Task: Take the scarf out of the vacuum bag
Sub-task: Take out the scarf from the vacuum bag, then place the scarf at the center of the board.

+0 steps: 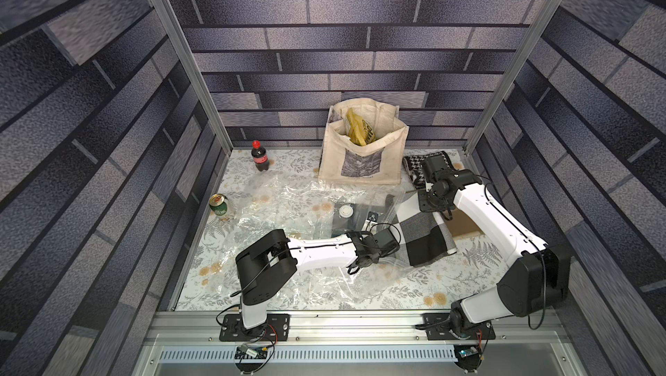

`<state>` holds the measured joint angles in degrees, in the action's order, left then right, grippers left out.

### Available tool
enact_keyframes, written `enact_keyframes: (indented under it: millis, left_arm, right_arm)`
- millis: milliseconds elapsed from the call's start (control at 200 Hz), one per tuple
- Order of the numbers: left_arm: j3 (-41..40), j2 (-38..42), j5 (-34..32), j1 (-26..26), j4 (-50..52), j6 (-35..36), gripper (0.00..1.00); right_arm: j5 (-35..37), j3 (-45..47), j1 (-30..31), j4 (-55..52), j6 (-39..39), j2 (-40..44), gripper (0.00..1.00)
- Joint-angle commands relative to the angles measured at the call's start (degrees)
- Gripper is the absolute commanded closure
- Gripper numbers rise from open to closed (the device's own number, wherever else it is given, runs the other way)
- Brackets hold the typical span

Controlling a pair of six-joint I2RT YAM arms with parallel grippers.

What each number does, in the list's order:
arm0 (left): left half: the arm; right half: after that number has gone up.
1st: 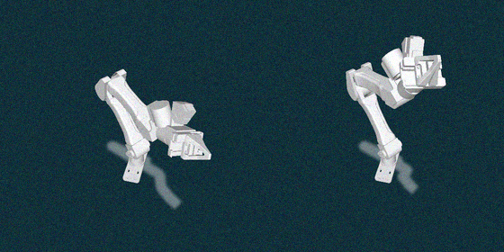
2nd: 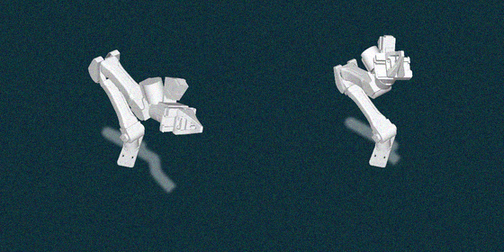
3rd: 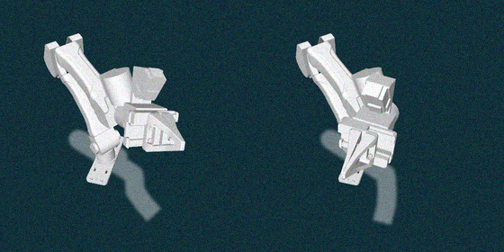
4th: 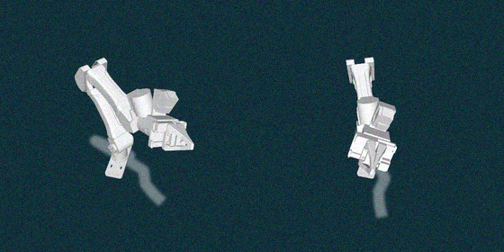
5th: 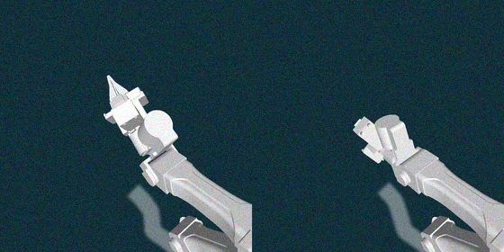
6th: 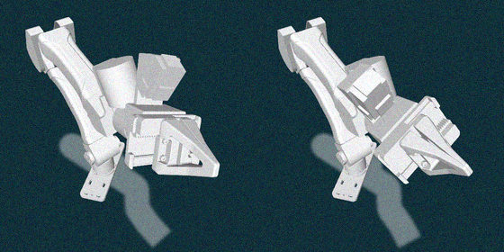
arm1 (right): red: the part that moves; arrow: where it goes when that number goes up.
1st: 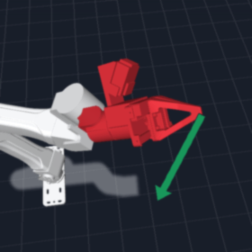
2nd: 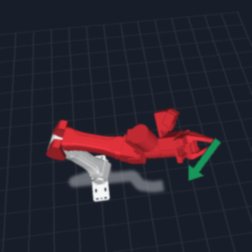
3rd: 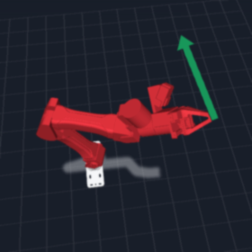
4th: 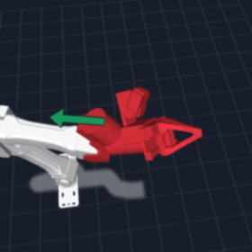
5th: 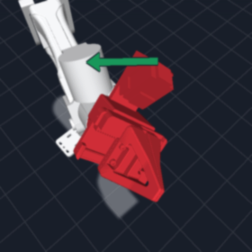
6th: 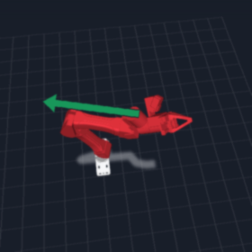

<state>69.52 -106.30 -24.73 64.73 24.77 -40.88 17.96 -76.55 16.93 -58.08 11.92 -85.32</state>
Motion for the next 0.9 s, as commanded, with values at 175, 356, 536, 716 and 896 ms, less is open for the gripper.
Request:
enact_keyframes:
  millis: [175, 356, 536, 716, 896]
  left_arm:
    - [-3.4, 1.33, -0.41, -3.74, 4.46, -2.01, 1.0]
    - [-9.4, 8.53, -2.83, -5.11, 7.5, -3.96, 1.0]
    - [-13.13, 13.18, -3.56, -7.89, 9.64, -5.13, 1.0]
    - [-16.2, 17.08, -4.19, -10.5, 11.32, -5.32, 1.0]
    - [-19.3, 21.69, -4.12, -13.67, 11.72, -5.34, 1.0]
  right_arm:
    - [3.59, -1.22, -5.07, -1.53, -1.56, 2.63, 1.0]
    - [3.96, -2.41, -6.37, -0.9, -1.8, 0.58, 1.0]
    - [4.46, -3.23, -7.36, 0.23, -1.58, -1.8, 1.0]
    - [4.3, -4.34, -8.69, 0.77, -1.67, -3.7, 1.0]
    - [3.57, -6.88, -10.54, 0.22, -1.9, -5.22, 1.0]
